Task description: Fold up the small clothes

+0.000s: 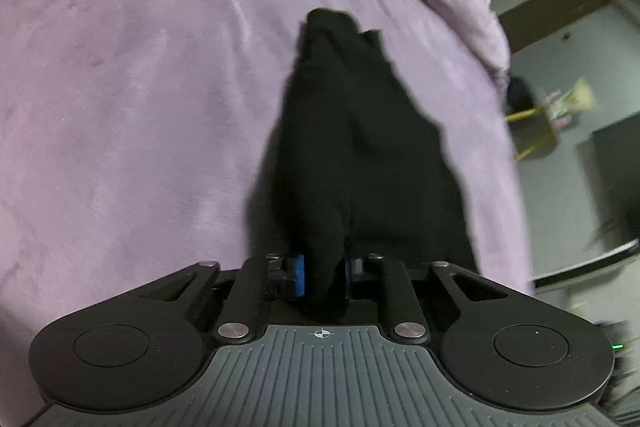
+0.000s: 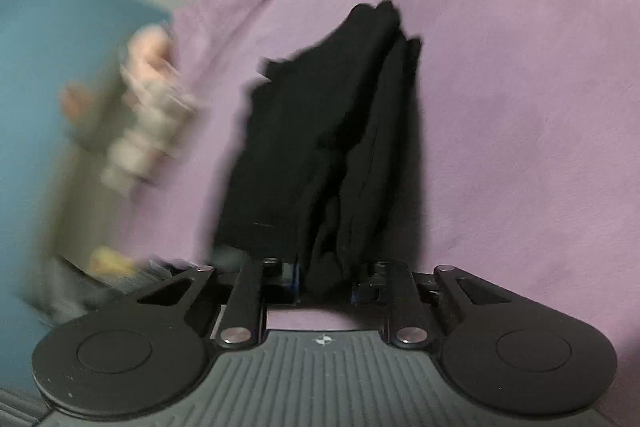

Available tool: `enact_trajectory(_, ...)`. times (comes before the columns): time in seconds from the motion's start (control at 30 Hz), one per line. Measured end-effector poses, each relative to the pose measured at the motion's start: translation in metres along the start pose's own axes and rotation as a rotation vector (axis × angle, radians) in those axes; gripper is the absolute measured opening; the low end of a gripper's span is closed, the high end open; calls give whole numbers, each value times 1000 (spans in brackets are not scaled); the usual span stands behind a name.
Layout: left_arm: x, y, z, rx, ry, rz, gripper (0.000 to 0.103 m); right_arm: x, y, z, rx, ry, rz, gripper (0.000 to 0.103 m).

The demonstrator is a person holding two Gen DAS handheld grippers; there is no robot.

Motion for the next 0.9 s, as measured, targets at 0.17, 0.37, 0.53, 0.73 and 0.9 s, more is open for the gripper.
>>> enact_trajectory(0.17,6,-7,11,49,-87,36,21,-1,4,-5,-314,-133,47,17)
enact_trajectory(0.37,-11,-7,6,210,9,27,35,-33,14,48,-626,-453,24,26)
enact_trajectory(0.53,-33,-15,-26,436,248,15,60,-80,35,75,-1008,-684,25,66)
enact_trajectory(0.73,-68,-31,-52,603,418,-41,83,-94,41,86,-988,-606,31,79)
enact_trajectory(0.9,-65,-37,-65,591,408,-61,87,-90,31,104,-981,-576,-26,83)
Point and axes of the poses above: each gripper's, at about its wrist camera, not at the fingertips, and y roughly the way its jaws point, z to its left, x to its top, the point moved 1 cm from there along y, roughly the way its jaws point, and after that the axes turned 1 degree about y, right-handed, at the moved point
